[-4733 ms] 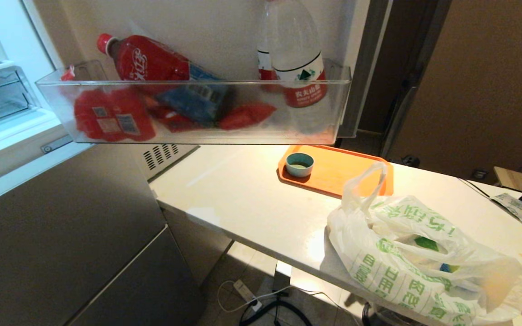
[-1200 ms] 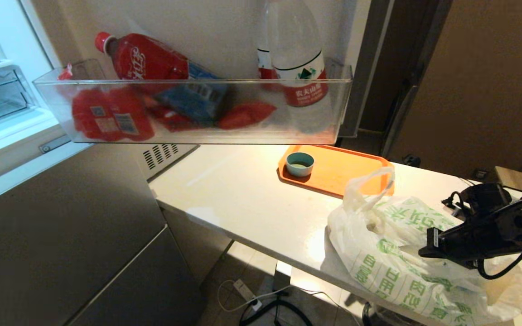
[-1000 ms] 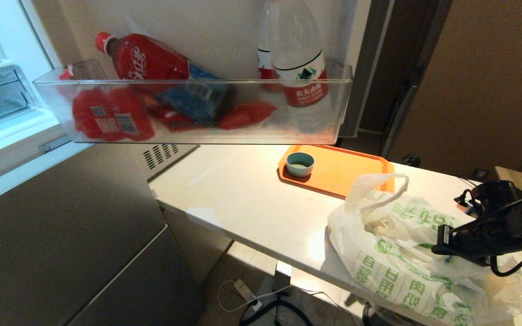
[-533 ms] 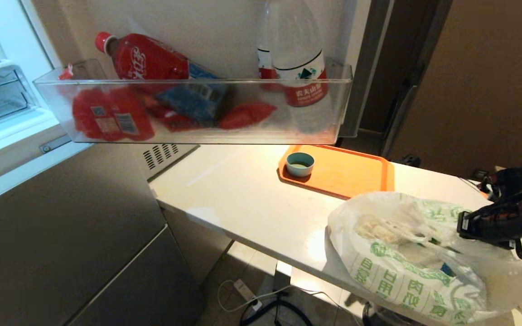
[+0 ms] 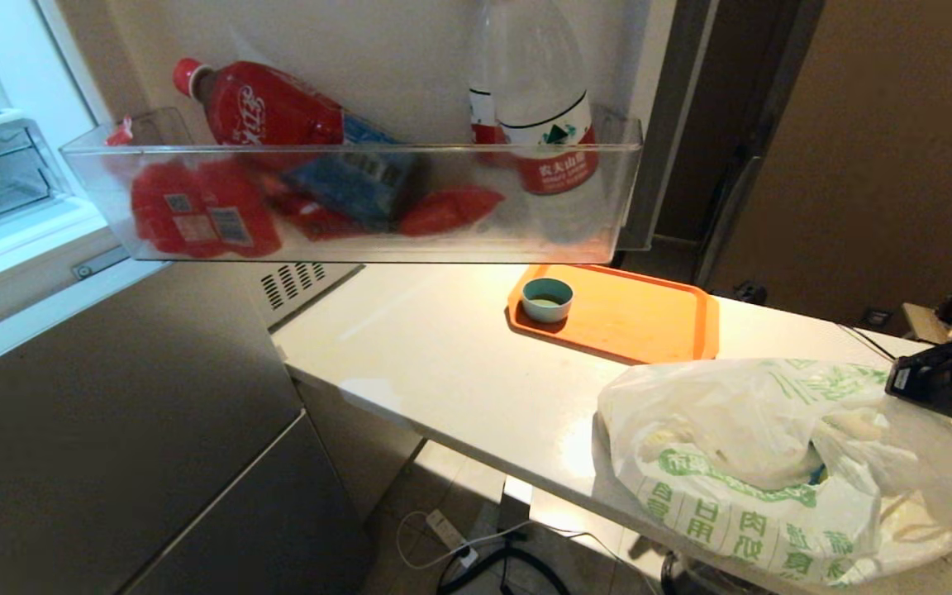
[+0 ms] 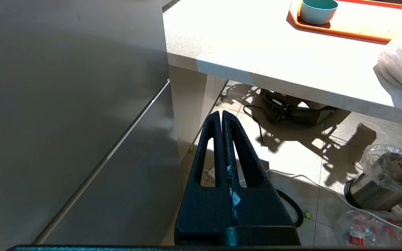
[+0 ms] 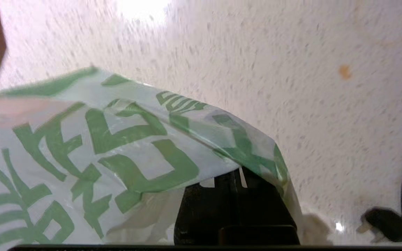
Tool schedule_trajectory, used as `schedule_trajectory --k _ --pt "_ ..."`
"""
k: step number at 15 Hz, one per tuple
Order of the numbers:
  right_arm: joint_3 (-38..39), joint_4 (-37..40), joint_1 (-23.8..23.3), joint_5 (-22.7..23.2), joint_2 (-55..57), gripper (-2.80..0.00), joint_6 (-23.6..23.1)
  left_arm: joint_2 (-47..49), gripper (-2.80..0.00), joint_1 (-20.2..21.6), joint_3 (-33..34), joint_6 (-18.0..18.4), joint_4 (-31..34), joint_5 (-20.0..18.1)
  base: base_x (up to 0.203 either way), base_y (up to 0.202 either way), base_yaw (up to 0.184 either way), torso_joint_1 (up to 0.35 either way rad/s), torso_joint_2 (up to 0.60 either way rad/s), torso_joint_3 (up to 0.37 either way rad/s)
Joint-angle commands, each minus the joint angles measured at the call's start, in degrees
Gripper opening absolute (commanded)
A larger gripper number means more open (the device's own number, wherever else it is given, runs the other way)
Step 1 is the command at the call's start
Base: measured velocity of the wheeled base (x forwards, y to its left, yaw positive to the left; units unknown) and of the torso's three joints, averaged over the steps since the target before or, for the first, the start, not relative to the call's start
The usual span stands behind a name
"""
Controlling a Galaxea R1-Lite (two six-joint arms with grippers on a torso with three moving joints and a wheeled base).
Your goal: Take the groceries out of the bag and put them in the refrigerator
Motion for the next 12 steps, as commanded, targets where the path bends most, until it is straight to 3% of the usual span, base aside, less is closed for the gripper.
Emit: schedule_trajectory --k 1,4,12 --pt "-2.4 -0.1 -0.1 0.0 -0.9 -2.80 0.1 0.0 -2.80 0.0 0.0 0.0 0.0 0.0 0.000 0.000 0.000 0.000 0.00 0.000" --pt "-2.1 0.5 2.0 0.6 -7.2 -2.80 -0.3 0.0 -2.80 0.0 0.0 0.0 0.0 0.0 0.000 0.000 0.000 0.000 0.00 0.000" --pt "12.8 5.2 20.2 1.7 -20.6 -2.80 0.4 0.0 -2.80 0.0 0.0 0.0 0.0 0.0 0.000 0.000 0.000 0.000 0.00 0.000"
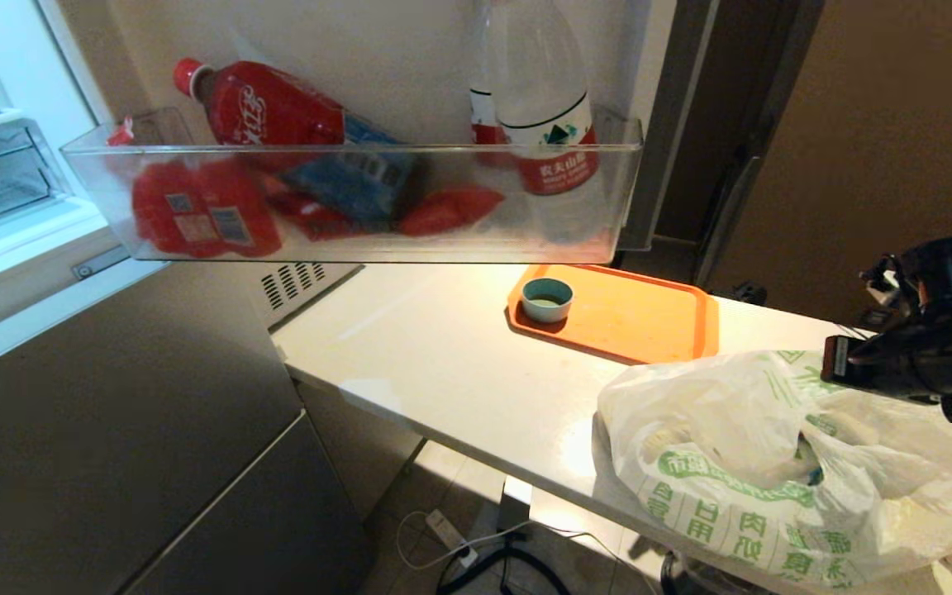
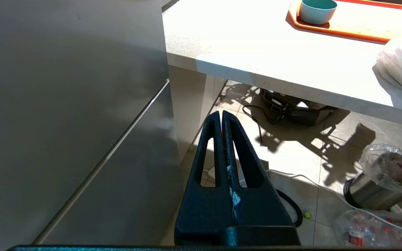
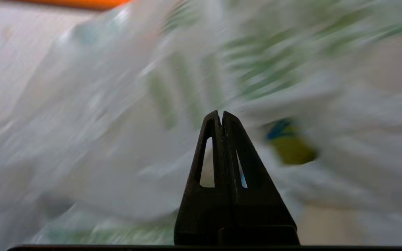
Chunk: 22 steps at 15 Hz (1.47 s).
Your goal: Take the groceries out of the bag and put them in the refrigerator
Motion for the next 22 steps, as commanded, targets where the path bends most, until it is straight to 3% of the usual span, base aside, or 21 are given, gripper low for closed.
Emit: schedule_trajectory --k 1,5,10,16,19,22 --pt "2.3 0.1 2.1 0.0 -2.6 -2.80 0.3 0.0 -2.80 0.0 0.0 0.0 0.0 0.0 0.000 0.000 0.000 0.000 0.00 0.000" --pt "8.9 1.2 2.2 0.4 -3.0 -2.80 1.6 0.0 -2.80 0.0 0.0 0.1 0.0 0.0 0.000 0.000 0.000 0.000 0.00 0.000" --pt "11.2 -0.3 1.0 5.2 1.9 -2.80 1.4 0.0 -2.80 0.0 0.0 0.0 0.0 0.0 0.000 0.000 0.000 0.000 0.00 0.000" --pt "5.2 -2.4 -6.0 5.3 11.2 -2.80 -0.1 0.0 -2.80 0.0 0.0 0.0 0.0 0.0 0.000 0.000 0.000 0.000 0.00 0.000" --pt "2.2 -2.5 -7.0 6.4 16.2 -2.80 -2.3 0.0 -2.80 0.0 0.0 0.0 0.0 0.0 0.000 0.000 0.000 0.000 0.00 0.000" --pt "-5.9 -2.6 -7.3 7.2 20.4 -2.80 -2.6 0.0 -2.80 0.0 0.0 0.1 0.0 0.0 0.000 0.000 0.000 0.000 0.00 0.000"
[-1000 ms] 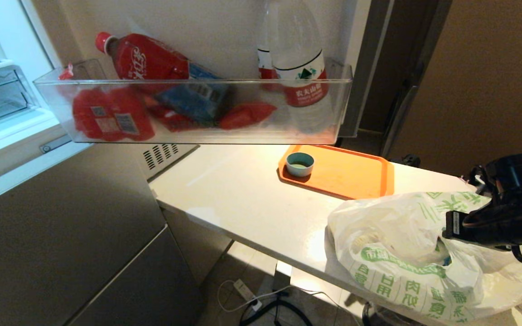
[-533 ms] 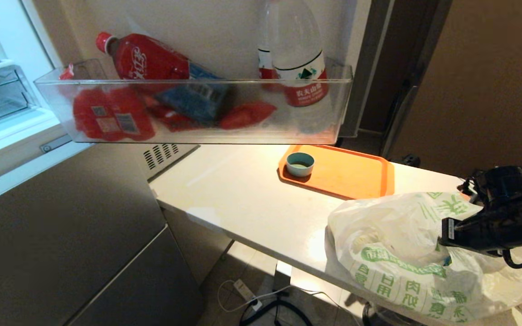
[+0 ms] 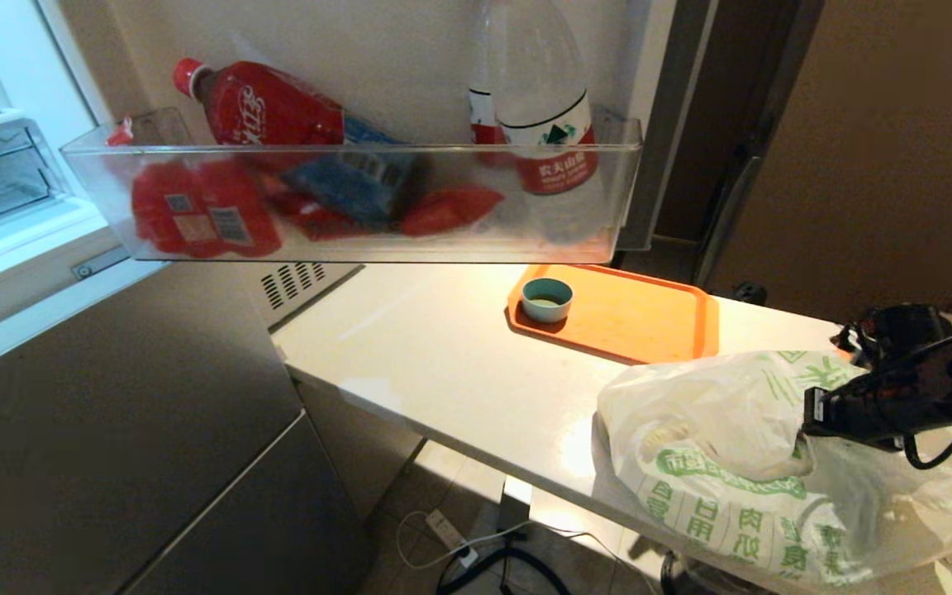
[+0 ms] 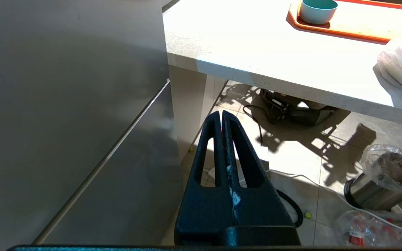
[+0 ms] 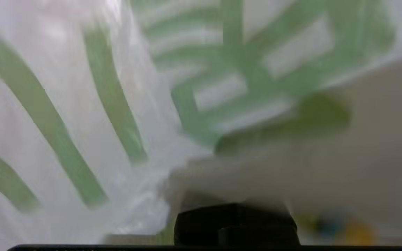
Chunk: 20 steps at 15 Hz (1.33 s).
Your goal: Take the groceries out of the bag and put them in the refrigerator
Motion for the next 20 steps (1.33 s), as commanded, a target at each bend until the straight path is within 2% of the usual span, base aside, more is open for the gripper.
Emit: schedule_trajectory --k 1,3,5,10,13,14,20 --pt "-5.7 0.1 -0.1 0.3 3.9 -2.80 -0.1 0.0 -2.80 0.0 0.0 0.0 0.0 0.0 0.000 0.000 0.000 0.000 0.00 0.000" --pt "-12.3 0.4 -0.4 0.6 6.7 -2.80 -2.0 0.0 -2.80 0.0 0.0 0.0 0.0 0.0 0.000 0.000 0.000 0.000 0.00 0.000" --pt "-15.7 1.5 -0.7 0.8 9.5 -2.80 -4.8 0.0 -2.80 0.0 0.0 0.0 0.0 0.0 0.000 0.000 0.000 0.000 0.00 0.000" --pt "-16.5 9.8 -1.1 0.7 8.0 -2.80 -5.5 0.0 -2.80 0.0 0.0 0.0 0.0 0.0 0.000 0.000 0.000 0.000 0.00 0.000" --pt "-16.3 18.4 -2.7 0.6 5.6 -2.80 -15.3 0.0 -2.80 0.0 0.0 0.0 0.0 0.0 0.000 0.000 0.000 0.000 0.00 0.000" --pt "-16.4 20.1 -3.6 0.4 5.1 -2.80 -16.4 0.0 -2.80 0.0 0.0 0.0 0.0 0.0 0.000 0.000 0.000 0.000 0.00 0.000" --pt "-15.5 20.1 -8.1 -1.3 5.8 -2.80 -14.9 0.0 -2.80 0.0 0.0 0.0 0.0 0.0 0.000 0.000 0.000 0.000 0.00 0.000"
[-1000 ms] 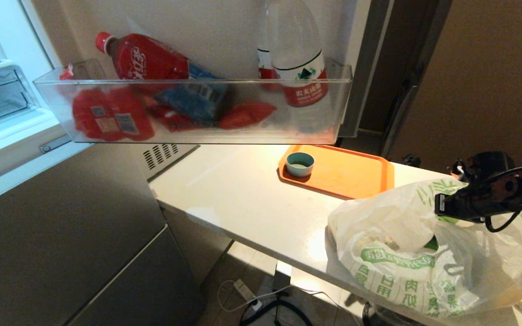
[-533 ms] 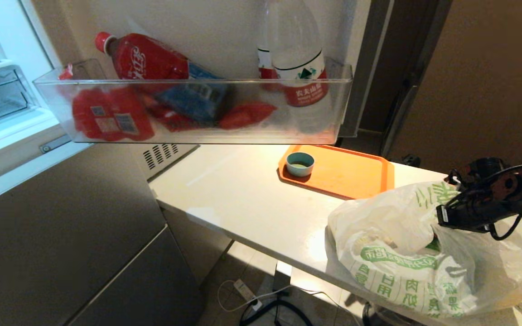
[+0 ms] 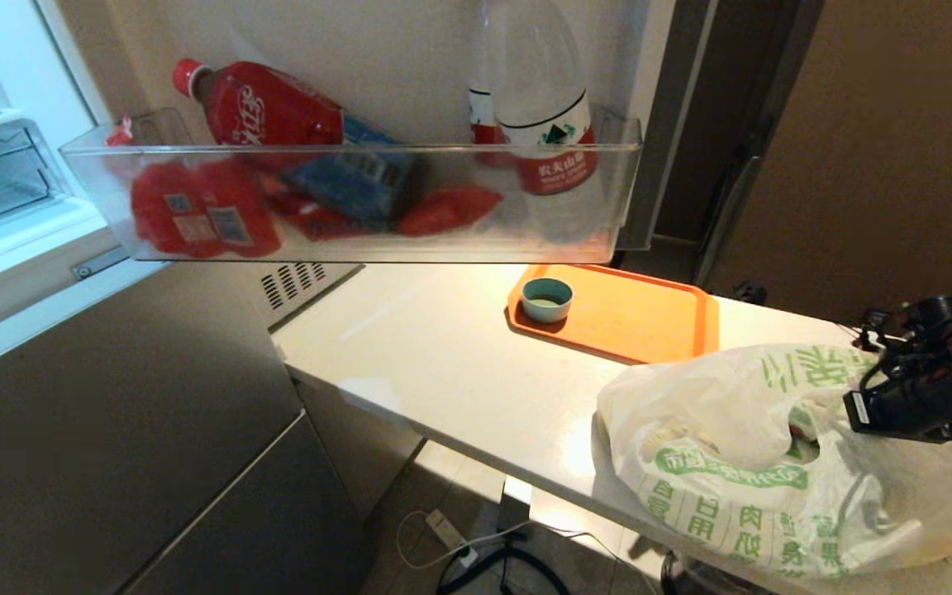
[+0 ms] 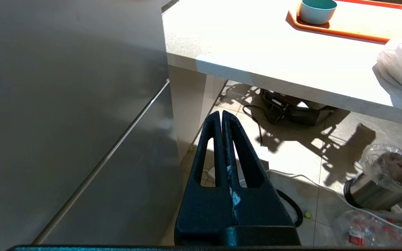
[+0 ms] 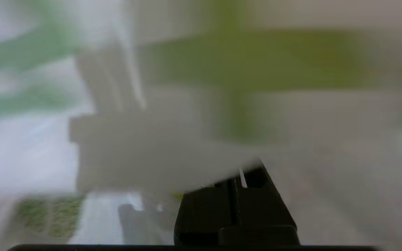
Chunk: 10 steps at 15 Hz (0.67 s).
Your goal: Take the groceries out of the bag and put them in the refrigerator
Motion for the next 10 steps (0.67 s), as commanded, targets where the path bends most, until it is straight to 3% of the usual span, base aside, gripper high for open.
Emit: schedule_trajectory --k 1,5,10 --pt "0.2 0.1 -1.6 -0.2 0.4 -2.80 0.0 0.0 -2.80 0.0 0.0 0.0 0.0 0.0 0.000 0.000 0.000 0.000 0.00 0.000" --pt "-1.0 -0.1 -4.8 -1.5 2.0 -2.80 0.0 0.0 -2.80 0.0 0.0 0.0 0.0 0.0 0.000 0.000 0.000 0.000 0.00 0.000" --pt "-8.2 0.1 -5.3 -4.0 1.8 -2.80 1.9 0.0 -2.80 0.0 0.0 0.0 0.0 0.0 0.000 0.000 0.000 0.000 0.00 0.000"
